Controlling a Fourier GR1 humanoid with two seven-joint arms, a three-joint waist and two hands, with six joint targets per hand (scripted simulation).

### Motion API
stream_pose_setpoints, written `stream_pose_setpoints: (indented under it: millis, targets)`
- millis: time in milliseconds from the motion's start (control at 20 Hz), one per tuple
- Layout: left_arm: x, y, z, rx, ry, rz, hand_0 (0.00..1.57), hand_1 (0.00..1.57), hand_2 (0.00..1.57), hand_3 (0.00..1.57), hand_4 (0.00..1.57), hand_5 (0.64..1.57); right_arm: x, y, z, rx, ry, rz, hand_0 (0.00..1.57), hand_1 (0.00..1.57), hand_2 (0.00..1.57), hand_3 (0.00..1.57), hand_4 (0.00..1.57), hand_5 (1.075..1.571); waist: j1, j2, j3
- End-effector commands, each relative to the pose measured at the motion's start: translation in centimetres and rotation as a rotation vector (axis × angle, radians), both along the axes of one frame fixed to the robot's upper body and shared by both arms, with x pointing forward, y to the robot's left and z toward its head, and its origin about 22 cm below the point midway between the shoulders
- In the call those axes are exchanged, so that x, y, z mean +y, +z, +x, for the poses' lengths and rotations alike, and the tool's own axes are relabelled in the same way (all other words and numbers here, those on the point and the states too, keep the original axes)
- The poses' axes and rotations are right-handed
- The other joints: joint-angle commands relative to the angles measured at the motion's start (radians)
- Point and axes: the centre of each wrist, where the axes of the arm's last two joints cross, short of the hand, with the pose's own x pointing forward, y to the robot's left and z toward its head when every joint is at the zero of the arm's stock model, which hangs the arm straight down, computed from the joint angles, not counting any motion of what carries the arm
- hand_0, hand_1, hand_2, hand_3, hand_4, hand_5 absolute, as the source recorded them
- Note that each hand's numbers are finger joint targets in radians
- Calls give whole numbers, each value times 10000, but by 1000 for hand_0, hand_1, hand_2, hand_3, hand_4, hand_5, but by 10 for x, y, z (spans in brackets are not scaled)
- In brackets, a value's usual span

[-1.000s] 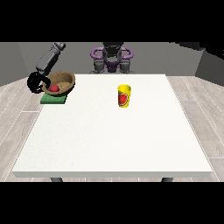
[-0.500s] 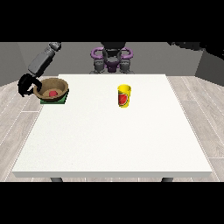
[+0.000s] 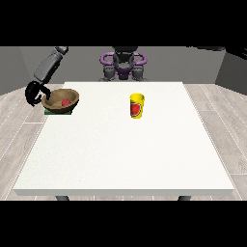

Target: Pick the cup and pour the ball into the bowl, then pick the bowl and place it on the pad

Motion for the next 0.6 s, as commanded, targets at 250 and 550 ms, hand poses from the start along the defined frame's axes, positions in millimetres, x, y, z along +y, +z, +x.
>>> stream_pose_setpoints:
  millis: [250,550]
  targets:
    - [17,-47,7,1590,300,-289,0,0,0,0,659,1548,20,-23,3,2053,552,-120,1571,1571,1571,1406,983,1561,-377,-1581,-21]
    - [25,5,1,1029,425,-169,0,0,0,0,645,1540,5,6,10,2013,-702,607,669,669,301,523,0,1535,-242,-1021,-6]
